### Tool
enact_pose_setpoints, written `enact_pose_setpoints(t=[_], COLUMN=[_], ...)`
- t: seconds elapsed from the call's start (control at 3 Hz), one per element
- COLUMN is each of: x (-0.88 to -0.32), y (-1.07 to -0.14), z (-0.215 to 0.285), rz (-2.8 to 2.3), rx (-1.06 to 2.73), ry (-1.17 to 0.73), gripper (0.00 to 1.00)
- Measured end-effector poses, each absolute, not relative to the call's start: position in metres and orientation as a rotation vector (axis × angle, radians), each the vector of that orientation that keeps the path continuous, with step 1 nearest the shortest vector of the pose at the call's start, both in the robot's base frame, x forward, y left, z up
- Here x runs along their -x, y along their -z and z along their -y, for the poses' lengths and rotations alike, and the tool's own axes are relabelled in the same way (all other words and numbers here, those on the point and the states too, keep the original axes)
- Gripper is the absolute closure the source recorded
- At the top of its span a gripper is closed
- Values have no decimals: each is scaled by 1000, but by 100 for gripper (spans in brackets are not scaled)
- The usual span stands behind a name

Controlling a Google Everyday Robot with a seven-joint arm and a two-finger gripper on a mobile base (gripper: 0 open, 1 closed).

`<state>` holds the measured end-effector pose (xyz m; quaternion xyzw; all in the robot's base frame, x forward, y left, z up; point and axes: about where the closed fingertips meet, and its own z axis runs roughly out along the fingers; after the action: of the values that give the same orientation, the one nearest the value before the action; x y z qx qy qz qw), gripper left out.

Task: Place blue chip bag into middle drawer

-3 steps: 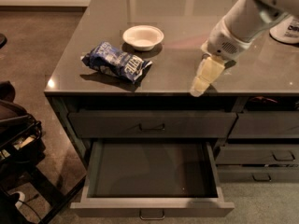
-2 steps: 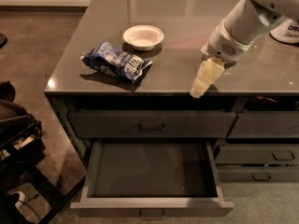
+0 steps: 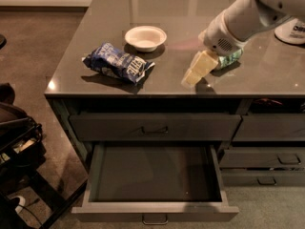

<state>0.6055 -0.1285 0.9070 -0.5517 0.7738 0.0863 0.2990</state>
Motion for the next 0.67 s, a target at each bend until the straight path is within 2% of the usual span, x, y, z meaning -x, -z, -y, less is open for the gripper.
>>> enact_pose_setpoints(t=[0.33,0.67], x=[-617,-627], y=[-927,-922], z=[98,66], rz=[-1972,-1939], rx=[1505,1547], ry=[-201,-272], gripper=[0,0])
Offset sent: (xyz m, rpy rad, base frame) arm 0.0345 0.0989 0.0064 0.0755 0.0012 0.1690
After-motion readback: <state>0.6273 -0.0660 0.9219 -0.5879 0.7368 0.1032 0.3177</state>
